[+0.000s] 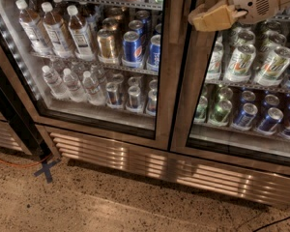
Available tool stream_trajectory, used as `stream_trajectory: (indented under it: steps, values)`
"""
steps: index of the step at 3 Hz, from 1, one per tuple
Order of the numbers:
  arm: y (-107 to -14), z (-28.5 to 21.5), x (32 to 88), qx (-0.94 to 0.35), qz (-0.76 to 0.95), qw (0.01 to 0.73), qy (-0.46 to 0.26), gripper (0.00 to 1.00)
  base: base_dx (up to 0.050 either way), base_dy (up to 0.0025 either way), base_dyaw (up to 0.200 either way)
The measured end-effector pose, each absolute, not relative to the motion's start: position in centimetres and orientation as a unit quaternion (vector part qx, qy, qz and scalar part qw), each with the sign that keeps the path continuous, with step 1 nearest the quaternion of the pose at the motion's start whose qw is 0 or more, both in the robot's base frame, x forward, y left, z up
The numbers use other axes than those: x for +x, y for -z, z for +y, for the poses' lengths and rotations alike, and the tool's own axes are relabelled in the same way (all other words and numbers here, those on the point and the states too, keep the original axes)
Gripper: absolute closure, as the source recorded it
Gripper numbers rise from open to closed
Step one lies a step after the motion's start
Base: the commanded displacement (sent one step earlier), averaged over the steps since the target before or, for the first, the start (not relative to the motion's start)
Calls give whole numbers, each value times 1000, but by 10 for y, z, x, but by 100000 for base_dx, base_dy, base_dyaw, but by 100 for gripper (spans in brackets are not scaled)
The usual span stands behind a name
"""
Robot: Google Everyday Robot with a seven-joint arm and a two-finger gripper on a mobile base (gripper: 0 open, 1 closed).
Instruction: Open right fridge door
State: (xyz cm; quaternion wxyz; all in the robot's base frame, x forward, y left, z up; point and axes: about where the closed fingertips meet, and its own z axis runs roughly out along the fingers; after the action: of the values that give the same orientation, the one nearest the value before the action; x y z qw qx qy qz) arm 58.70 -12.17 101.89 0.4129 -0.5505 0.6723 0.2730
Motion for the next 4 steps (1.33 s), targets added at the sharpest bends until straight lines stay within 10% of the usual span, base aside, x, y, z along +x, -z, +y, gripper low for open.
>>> stream_trajectory:
  steps: [4]
  values:
    - [-1018, -125, 589, -559, 674, 398, -274, 100, 0, 0, 0]
